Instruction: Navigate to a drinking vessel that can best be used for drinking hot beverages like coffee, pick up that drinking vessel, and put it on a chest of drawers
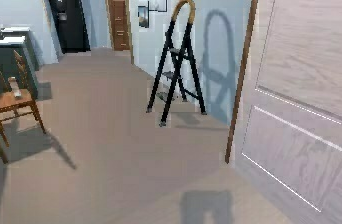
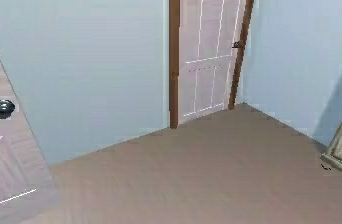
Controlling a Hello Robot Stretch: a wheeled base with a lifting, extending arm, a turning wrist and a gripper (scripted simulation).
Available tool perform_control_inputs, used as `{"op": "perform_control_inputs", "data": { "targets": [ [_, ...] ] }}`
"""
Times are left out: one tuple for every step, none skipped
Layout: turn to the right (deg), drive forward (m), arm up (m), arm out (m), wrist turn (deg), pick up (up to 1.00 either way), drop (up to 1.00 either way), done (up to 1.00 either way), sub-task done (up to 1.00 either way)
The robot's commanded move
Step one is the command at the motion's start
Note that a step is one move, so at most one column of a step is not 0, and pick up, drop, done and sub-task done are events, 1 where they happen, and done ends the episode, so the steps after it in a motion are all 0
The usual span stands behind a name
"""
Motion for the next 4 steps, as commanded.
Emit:
{"op": "perform_control_inputs", "data": {
  "targets": [
    [0.0, 0.7, 0.0, 0.0, 0.0, 0.0, 0.0, 0.0, 0.0],
    [-45.0, 0.0, 0.0, 0.0, 0.0, 0.0, 0.0, 0.0, 0.0],
    [-9.0, 0.0, 0.0, 0.0, 0.0, 0.0, 0.0, 0.0, 0.0],
    [0.0, 1.0, 0.0, 0.0, 0.0, 0.0, 0.0, 0.0, 0.0]
  ]
}}
